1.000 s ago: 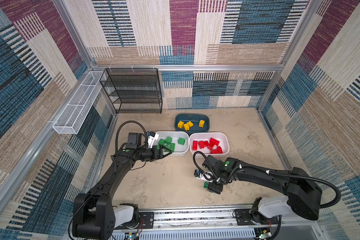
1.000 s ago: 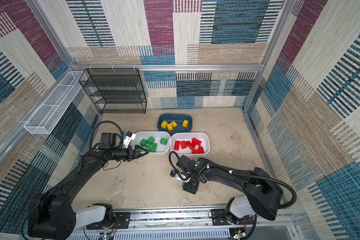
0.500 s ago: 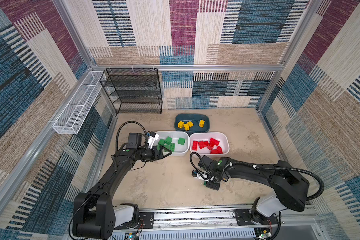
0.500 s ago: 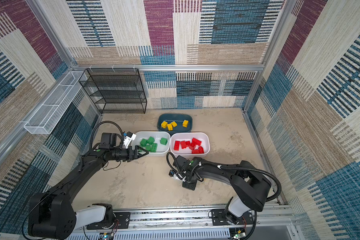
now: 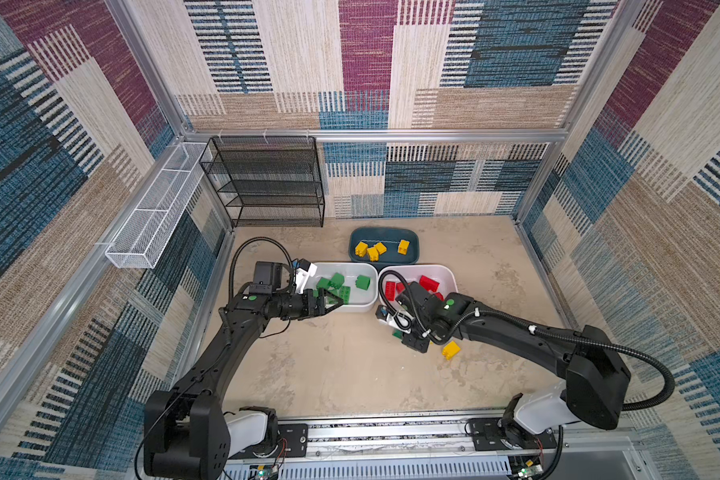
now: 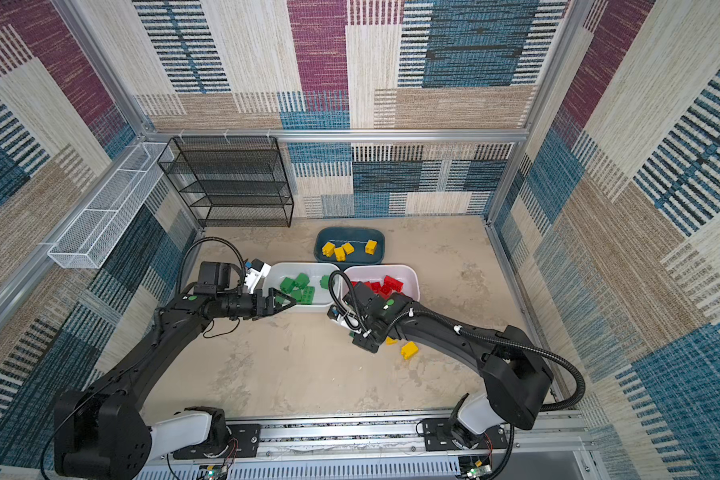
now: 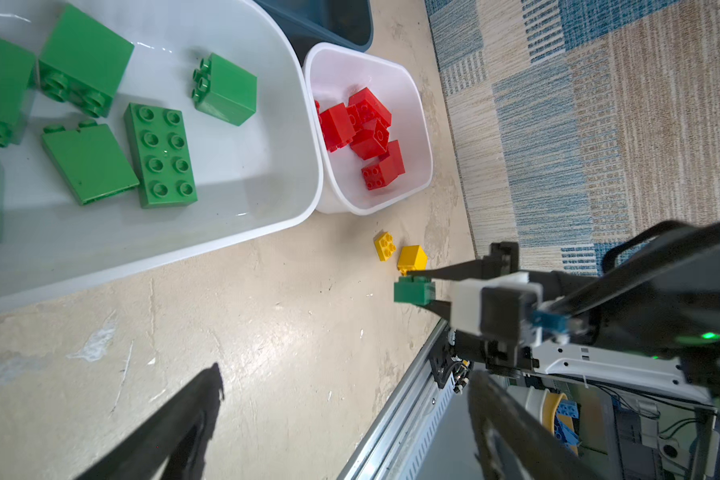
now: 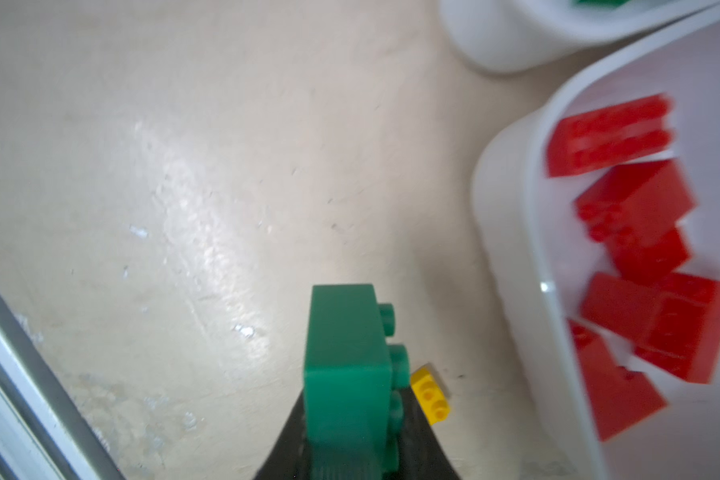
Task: Sort the legos into containers by color
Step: 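Carry the green brick into the white bin of greens and release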
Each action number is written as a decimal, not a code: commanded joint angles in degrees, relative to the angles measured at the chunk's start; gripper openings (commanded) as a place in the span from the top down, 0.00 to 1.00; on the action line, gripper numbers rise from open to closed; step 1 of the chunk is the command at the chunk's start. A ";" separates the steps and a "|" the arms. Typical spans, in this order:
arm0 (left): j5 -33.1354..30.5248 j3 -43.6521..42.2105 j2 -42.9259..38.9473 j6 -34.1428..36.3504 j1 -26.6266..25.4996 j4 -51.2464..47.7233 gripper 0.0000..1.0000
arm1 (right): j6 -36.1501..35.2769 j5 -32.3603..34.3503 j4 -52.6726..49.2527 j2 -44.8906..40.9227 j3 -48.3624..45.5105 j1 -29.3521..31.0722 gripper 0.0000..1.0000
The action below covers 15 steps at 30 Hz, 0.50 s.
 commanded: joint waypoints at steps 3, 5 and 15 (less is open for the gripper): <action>-1.99 0.06 -1.71 2.37 0.36 -2.38 0.06 | -3.14 -3.01 5.72 6.04 10.31 -2.84 0.81; -2.52 0.61 -2.14 3.27 0.67 -3.67 0.06 | -4.87 -3.61 6.43 10.23 14.54 -2.97 0.81; -3.69 0.31 -4.30 5.08 2.28 -6.10 0.06 | -8.62 -4.88 6.26 29.21 31.81 -4.61 0.81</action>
